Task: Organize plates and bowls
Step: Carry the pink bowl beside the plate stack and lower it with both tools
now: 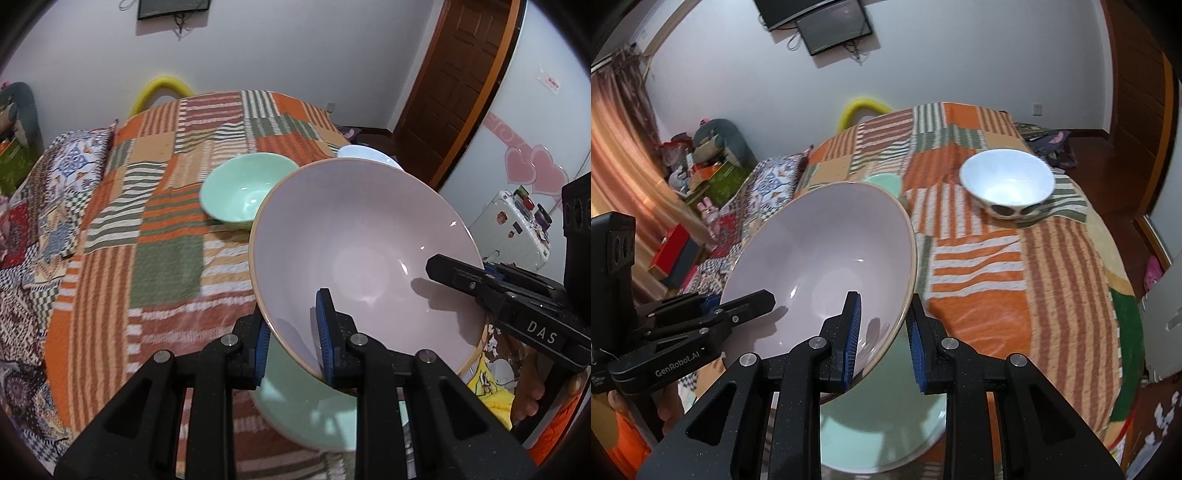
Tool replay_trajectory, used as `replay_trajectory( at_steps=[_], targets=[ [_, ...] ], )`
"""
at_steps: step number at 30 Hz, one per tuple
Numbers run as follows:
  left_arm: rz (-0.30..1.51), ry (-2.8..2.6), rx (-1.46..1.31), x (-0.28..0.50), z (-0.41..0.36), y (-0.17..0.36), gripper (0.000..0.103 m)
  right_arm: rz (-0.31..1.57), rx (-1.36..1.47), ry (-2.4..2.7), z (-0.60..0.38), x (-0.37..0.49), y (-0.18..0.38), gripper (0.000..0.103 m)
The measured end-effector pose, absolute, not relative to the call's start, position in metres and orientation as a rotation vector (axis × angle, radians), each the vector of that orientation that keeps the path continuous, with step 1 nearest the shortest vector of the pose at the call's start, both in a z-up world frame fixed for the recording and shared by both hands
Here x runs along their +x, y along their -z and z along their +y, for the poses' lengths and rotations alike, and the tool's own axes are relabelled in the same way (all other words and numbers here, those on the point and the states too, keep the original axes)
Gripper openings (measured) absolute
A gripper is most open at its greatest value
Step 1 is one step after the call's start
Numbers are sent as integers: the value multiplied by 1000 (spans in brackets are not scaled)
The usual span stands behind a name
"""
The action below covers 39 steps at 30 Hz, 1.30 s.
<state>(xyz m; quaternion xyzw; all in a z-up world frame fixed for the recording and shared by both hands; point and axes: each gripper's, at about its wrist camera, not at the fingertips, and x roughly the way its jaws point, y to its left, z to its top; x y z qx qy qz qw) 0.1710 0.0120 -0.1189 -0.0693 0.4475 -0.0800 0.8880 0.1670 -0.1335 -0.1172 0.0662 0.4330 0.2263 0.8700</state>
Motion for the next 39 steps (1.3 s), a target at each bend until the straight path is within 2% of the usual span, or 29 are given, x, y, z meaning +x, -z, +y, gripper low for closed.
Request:
replay_trajectory(
  at_steps=[15,39],
  targets=[
    [916,21,-198,106,87,121,23,947,57,-612,-53,143,128,23],
    [1034,-86,-314,80,160,195,23,1098,-74,-699,32,136,178,23]
  ],
)
